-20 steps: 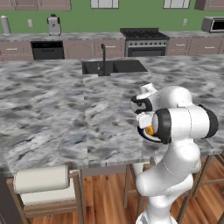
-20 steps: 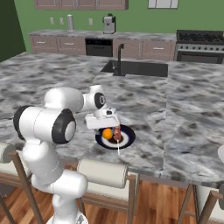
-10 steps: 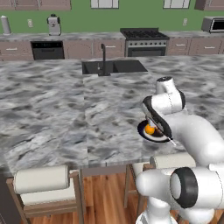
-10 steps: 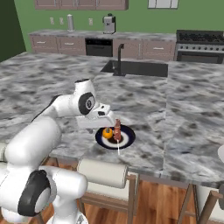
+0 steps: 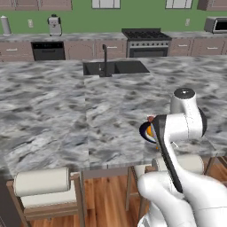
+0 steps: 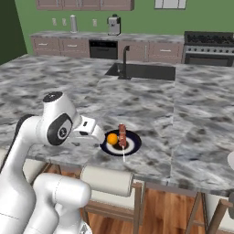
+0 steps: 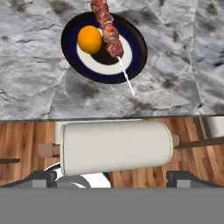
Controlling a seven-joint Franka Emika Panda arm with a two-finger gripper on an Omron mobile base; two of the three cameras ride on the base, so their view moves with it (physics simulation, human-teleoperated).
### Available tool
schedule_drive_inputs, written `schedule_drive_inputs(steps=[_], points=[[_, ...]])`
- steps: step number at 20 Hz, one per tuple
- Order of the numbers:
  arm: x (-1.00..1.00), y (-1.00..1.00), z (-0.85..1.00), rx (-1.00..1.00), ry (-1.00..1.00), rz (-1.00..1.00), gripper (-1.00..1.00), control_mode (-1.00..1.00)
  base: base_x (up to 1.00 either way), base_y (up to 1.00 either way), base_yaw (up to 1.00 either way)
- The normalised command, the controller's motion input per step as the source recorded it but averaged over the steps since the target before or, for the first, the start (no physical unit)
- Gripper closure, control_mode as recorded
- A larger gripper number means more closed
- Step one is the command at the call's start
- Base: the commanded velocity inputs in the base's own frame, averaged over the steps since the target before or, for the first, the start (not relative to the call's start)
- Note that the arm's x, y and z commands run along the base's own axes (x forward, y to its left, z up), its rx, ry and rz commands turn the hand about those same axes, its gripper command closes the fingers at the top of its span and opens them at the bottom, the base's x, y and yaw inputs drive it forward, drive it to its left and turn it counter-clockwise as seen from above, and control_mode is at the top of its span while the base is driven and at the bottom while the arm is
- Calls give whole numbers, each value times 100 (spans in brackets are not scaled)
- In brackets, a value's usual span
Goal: Pick up the orange and kiwi from the fridge and place one fruit on each plate on the dining counter.
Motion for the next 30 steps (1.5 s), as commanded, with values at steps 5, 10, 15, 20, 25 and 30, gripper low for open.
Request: schedule_drive_inputs(steps=[5, 10, 15, 20, 25, 30], points=[[-80, 61, 4, 3, -17, 2, -100, -100, 0, 0, 0], [-54, 59, 2, 0, -24, 7, -100, -100, 0, 0, 0], [-69, 16, 3, -3, -39, 1, -100, -100, 0, 0, 0], [-80, 0, 0, 0, -46, -2, -100, -100, 0, 0, 0], [0, 0, 0, 0, 0, 0, -100, 100, -27, 0, -2], [0, 0, 0, 0, 0, 0, -100, 100, -46, -61, -25]])
